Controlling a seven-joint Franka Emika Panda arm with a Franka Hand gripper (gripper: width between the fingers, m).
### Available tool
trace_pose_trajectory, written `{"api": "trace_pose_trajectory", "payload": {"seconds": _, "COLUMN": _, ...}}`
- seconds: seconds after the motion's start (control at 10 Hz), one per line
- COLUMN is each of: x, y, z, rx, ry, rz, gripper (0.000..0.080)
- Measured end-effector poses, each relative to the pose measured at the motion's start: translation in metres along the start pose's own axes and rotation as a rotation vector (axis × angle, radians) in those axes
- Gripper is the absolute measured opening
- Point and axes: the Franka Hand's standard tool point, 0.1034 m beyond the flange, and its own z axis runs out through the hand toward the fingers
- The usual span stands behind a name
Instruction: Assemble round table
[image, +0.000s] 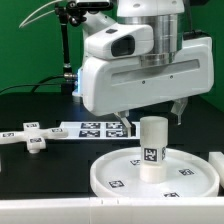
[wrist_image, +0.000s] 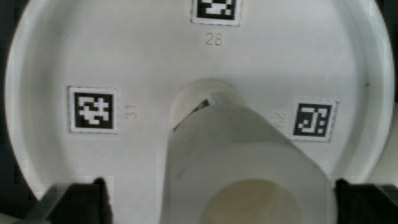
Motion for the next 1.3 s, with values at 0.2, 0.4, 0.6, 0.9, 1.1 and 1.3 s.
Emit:
{"api": "trace_pose_trajectory", "payload": {"seconds": 0.2, "x": 0.0001, "y": -0.0002, "z": 0.0001, "rx": 0.001, "ry": 0.0, "rz": 0.004, "gripper": 0.0404}}
{"api": "trace_pose_trajectory", "payload": {"seconds": 0.4, "x": 0.0002, "y": -0.0004, "z": 0.0001, "rx": 0.003, "ry": 0.001, "rz": 0.019, "gripper": 0.0405}}
{"api": "trace_pose_trajectory", "payload": {"seconds": 0.6, "x": 0.0004, "y": -0.0013, "z": 0.0002, "rx": 0.006, "ry": 0.002, "rz": 0.105, "gripper": 0.0405}}
{"api": "trace_pose_trajectory", "payload": {"seconds": 0.9, "x": 0.0027, "y": -0.0041, "z": 0.0004, "rx": 0.03, "ry": 0.013, "rz": 0.409, "gripper": 0.0406}}
{"api": "trace_pose_trajectory", "payload": {"seconds": 1.1, "x": 0.0026, "y": -0.003, "z": 0.0005, "rx": 0.05, "ry": 0.014, "rz": 0.579, "gripper": 0.0407}}
{"api": "trace_pose_trajectory", "payload": {"seconds": 1.3, "x": 0.0026, "y": -0.0033, "z": 0.0006, "rx": 0.06, "ry": 0.011, "rz": 0.772, "gripper": 0.0407}}
